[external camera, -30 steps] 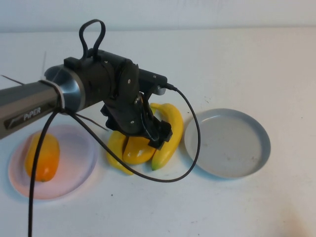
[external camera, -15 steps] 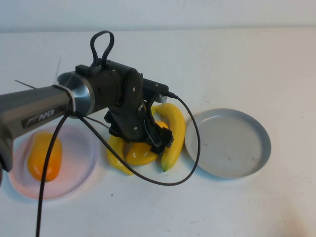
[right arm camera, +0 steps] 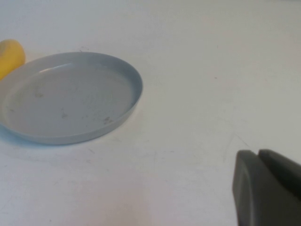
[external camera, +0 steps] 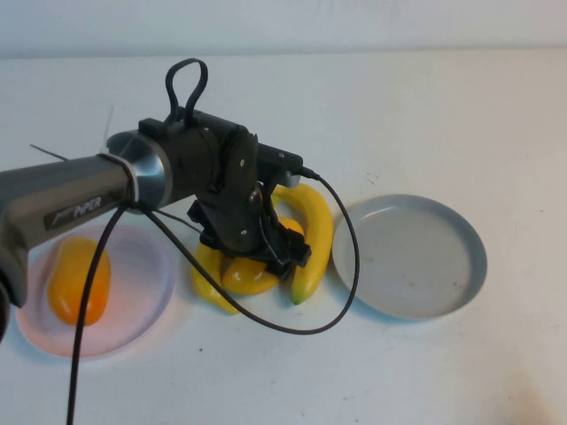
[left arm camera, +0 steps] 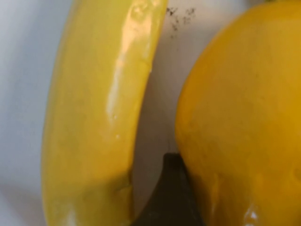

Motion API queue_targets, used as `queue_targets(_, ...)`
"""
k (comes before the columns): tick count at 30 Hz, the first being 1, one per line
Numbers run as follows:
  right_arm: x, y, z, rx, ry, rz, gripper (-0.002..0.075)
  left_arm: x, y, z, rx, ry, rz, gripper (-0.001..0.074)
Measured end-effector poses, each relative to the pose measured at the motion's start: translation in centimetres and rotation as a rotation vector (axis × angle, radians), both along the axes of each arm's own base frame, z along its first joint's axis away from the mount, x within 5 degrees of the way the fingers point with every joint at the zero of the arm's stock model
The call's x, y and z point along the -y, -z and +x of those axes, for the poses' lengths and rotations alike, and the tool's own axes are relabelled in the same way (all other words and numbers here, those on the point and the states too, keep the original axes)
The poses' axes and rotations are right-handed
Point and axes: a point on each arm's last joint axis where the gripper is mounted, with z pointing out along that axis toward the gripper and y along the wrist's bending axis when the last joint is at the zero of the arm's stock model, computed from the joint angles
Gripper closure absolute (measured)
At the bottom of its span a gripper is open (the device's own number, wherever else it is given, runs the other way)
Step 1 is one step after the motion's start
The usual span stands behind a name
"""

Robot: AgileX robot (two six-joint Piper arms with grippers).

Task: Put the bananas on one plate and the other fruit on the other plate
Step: Put one type of fruit in the left plate

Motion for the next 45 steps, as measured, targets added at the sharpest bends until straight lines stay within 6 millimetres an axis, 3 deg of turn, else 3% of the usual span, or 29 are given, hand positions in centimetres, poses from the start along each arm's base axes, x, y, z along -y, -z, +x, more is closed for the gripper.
queue_targets(7, 0.0, 0.0, 0.0, 0.0, 0.0, 0.0, 0.0743, -0.1, -0.8, -0.2, 0.007, -0.003, -0.011, 0.0213)
queue_targets(14, 0.0, 0.0, 0.0, 0.0, 0.0, 0.0, 0.0743, -1.3, -5.9, -2.0, 0.038, -0.003, -0.033, 0.0213)
queue_targets(18, 0.0, 0.0, 0.0, 0.0, 0.0, 0.0, 0.0743, -3.5, -8.9, -2.8, 0.061, -0.072, -0.026, 0.0213)
queue_targets(21, 0.0, 0.0, 0.0, 0.0, 0.0, 0.0, 0.0743, -5.5, -10.0, -3.0, 0.047, -0.16, 0.005, 0.0213)
queue_targets(27, 0.0, 0.0, 0.0, 0.0, 0.0, 0.0, 0.0743, -9.0, -7.9, -3.0, -0.063, -0.303, 0.072, 0.0213)
queue_targets(33, 0.0, 0.0, 0.0, 0.0, 0.0, 0.0, 0.0743, -10.3, -4.4, -3.7, -0.101, -0.325, 0.095, 0.0213)
queue_targets(45, 0.0, 0.0, 0.0, 0.0, 0.0, 0.0, 0.0743, -11.2, -3.8, -3.9, -0.123, -0.347, 0.107, 0.0201)
